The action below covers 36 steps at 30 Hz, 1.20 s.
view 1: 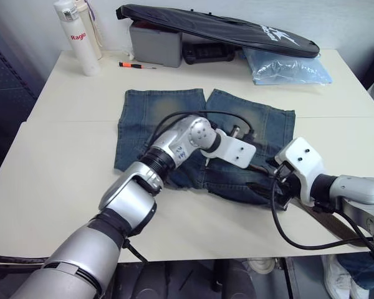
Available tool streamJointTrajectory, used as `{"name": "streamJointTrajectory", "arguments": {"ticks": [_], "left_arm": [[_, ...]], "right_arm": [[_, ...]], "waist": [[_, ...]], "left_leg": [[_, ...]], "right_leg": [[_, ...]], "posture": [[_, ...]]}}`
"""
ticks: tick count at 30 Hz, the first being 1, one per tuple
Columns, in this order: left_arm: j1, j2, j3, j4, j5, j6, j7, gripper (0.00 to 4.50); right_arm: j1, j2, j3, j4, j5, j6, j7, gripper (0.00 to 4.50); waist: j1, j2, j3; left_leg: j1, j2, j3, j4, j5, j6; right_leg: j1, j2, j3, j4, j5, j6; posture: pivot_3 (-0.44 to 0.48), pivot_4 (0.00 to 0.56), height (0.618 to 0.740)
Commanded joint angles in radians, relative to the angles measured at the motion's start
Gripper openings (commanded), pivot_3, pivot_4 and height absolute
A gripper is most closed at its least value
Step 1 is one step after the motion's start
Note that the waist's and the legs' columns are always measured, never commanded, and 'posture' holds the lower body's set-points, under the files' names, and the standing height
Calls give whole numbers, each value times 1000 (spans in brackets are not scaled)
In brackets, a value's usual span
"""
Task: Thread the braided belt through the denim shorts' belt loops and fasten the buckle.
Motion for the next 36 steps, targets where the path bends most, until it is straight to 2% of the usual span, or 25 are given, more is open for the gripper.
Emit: {"name": "streamJointTrajectory", "arguments": {"ticks": [1, 7, 8, 13, 19, 25, 30, 36], "left_arm": [[-39, -12, -2, 18, 9, -29, 50, 0], [-85, 2, -5, 63, 25, -63, 75, 0], [-92, 7, -7, 68, 29, -70, 76, 0], [-130, 35, -2, 58, 29, -88, 45, 0], [-160, 152, -12, 26, 21, -111, -142, 0], [-93, 239, -3, -109, -12, -52, -272, 0], [-15, 231, 21, -243, -66, 73, -319, 0], [34, 224, 40, -324, -88, 192, -318, 0]], "right_arm": [[37, 9, 30, 21, -35, -12, -26, 3213], [75, 134, 48, 117, -94, -16, -138, 217], [77, 142, 64, 138, -106, -17, -142, 95], [88, 162, 124, 206, -146, -10, -158, 95], [105, 145, 151, 218, -172, -11, -153, 95], [106, 155, 146, 230, -181, -17, -153, 95], [93, 166, 148, 235, -180, -24, -149, 95], [86, 152, 148, 234, -186, -53, -130, 95]], "waist": [[-2, 0, 0], [-4, 0, 0], [-4, 0, 0], [-5, 0, 0], [-7, 0, 0], [-4, -1, -2], [-6, -2, -2], [-6, -2, -2]], "left_leg": [[0, 0, 0, 0, 0, 0], [0, 0, 0, 0, 0, 0], [0, 0, 0, 0, 0, 0], [0, 0, 0, 0, 0, 0], [2, 0, 0, 0, 0, 0], [2, 0, 0, 1, 0, 0], [2, 0, 0, 3, 0, 0], [2, 0, 0, 4, 0, 0]], "right_leg": [[0, 0, 0, 0, 0, 0], [0, 0, 0, 0, 0, 0], [0, 0, 0, 0, 0, 0], [0, 0, 0, 0, 0, 0], [1, 0, 0, 1, 0, 0], [2, 0, 0, 1, 0, 0], [3, 0, 0, 2, 0, 0], [3, 0, 1, 3, 0, 0]], "posture": [[0, 150, 740], [0, 150, 740], [0, 150, 740], [0, 150, 740], [0, 150, 740], [0, 150, 740], [0, 150, 740], [0, 150, 740]]}}
